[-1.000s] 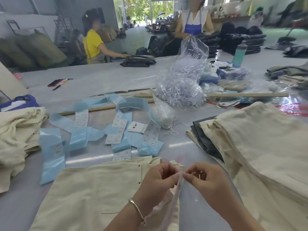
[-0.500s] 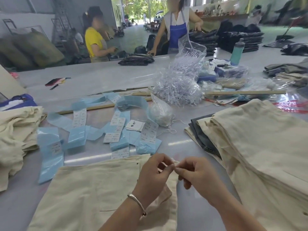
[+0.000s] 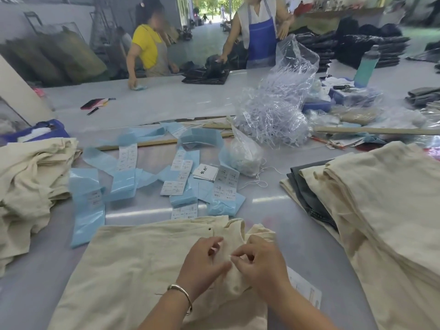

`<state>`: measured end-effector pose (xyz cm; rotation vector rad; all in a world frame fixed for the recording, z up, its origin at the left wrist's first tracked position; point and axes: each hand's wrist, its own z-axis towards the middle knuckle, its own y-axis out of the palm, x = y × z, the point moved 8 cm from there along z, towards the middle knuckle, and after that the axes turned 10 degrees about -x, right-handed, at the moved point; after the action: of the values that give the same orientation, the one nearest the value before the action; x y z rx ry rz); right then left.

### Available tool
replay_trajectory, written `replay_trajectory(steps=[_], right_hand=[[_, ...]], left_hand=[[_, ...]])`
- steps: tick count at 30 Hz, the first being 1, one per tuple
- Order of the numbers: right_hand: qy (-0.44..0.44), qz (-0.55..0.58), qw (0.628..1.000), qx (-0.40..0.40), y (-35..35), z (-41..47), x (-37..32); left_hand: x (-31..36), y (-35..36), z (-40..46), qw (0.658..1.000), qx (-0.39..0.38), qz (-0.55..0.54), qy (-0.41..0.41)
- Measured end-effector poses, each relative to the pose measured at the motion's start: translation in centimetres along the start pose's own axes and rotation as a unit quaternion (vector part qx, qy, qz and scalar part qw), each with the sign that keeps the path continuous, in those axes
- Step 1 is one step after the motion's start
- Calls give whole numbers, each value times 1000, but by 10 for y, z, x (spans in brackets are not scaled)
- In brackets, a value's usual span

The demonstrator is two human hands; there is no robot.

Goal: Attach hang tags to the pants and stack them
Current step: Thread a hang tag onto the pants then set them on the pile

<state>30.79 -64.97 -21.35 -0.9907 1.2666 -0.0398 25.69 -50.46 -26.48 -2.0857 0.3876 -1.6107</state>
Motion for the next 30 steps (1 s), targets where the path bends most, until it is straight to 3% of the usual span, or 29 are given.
replay_trajectory(steps=[5, 9, 14, 17, 24, 30], right_hand=[[77, -75, 993, -51, 10, 3, 23], [128, -112, 982, -84, 14, 4, 33], [99, -87, 991, 14, -3, 25, 23], [111, -73, 991, 31, -6, 41, 27], [134, -110, 983, 65, 1, 66, 36], [142, -105, 978, 111, 9, 75, 28]], left_hand=[[9, -21, 22, 994, 74, 75, 39], [23, -15, 57, 990, -9, 134, 33], [39, -1, 85, 973, -72, 219, 33], [36, 0, 93, 969, -80, 235, 20], [16, -5, 99, 994, -89, -15, -59], [3, -14, 94, 963, -89, -237, -90]])
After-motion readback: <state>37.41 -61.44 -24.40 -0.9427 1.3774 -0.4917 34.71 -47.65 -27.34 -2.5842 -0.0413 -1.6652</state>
